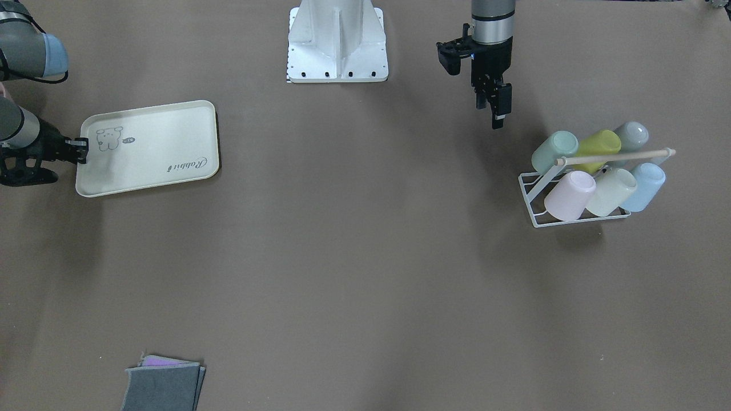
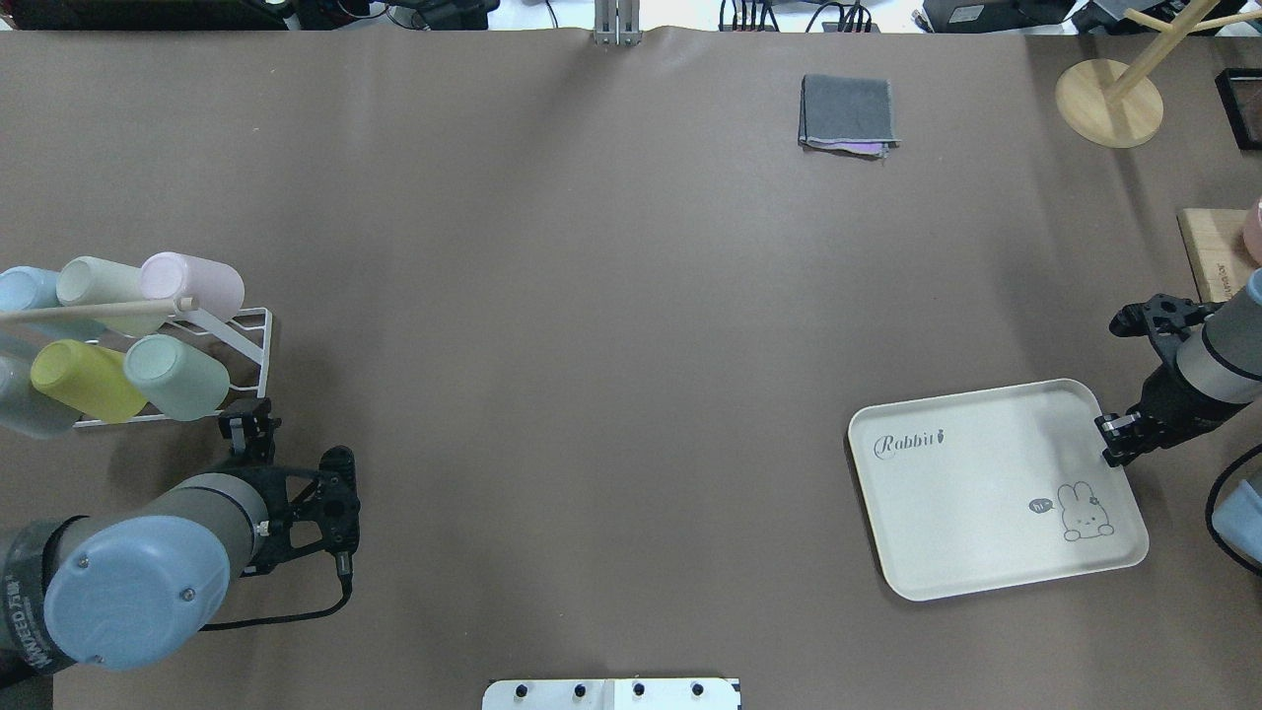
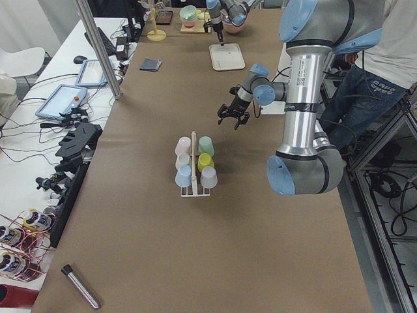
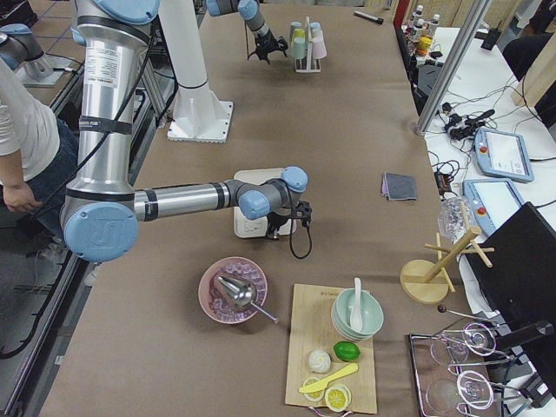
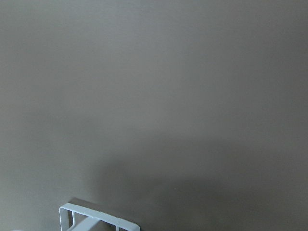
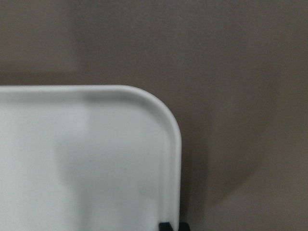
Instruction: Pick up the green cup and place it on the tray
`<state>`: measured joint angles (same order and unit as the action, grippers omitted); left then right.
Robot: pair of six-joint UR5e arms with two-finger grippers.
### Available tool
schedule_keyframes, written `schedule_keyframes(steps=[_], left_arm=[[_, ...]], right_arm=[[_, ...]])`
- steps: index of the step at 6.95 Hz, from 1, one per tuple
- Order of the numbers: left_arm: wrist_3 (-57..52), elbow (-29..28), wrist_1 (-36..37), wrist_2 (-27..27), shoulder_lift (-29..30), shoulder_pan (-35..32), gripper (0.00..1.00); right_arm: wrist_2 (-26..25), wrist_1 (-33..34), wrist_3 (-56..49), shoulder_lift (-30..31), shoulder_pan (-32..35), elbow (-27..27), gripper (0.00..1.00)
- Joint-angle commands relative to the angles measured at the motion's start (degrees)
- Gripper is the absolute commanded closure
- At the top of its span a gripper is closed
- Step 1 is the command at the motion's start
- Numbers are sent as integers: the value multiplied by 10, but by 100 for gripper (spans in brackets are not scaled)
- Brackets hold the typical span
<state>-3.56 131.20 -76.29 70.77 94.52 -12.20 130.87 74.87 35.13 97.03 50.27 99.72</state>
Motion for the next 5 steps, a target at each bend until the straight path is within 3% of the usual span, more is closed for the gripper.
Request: schedule_keyframes(steps=[1, 3, 5], left_arm=[[-5, 26, 149, -53, 10, 35, 3], [-94, 25, 260, -85, 43, 41, 3], [-98, -10, 327, -118, 72, 70, 3]], right_arm=[[0, 0, 0, 0, 0, 0, 96], [0, 0, 0, 0, -1, -1, 97], [0, 0, 0, -1, -1, -1, 98]])
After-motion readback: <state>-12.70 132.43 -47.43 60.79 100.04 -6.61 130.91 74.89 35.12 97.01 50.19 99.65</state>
